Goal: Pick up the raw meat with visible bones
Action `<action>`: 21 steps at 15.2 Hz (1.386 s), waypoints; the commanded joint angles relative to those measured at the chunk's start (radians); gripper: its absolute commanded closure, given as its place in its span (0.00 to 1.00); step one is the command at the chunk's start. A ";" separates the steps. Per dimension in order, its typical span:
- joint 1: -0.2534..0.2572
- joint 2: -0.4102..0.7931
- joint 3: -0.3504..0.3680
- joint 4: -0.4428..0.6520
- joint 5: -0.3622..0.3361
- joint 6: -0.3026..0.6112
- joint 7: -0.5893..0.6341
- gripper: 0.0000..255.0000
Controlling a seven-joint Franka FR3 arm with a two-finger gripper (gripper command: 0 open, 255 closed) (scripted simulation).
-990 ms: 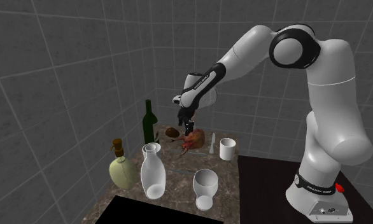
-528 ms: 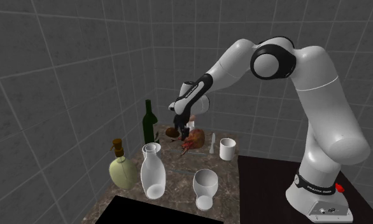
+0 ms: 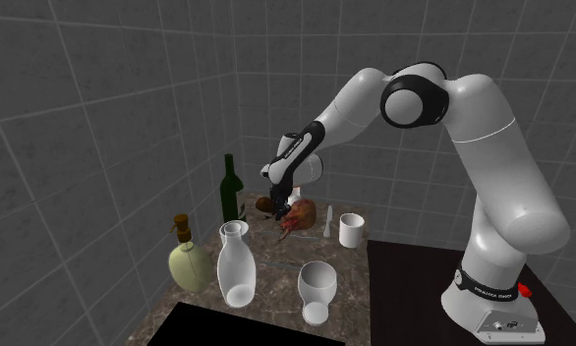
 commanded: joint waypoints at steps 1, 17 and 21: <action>0.000 0.001 0.000 0.000 0.000 0.001 -0.001 1.00; 0.040 -0.102 -0.055 -0.011 -0.060 -0.091 0.048 1.00; 0.054 -0.140 -0.075 -0.010 -0.086 -0.129 0.068 1.00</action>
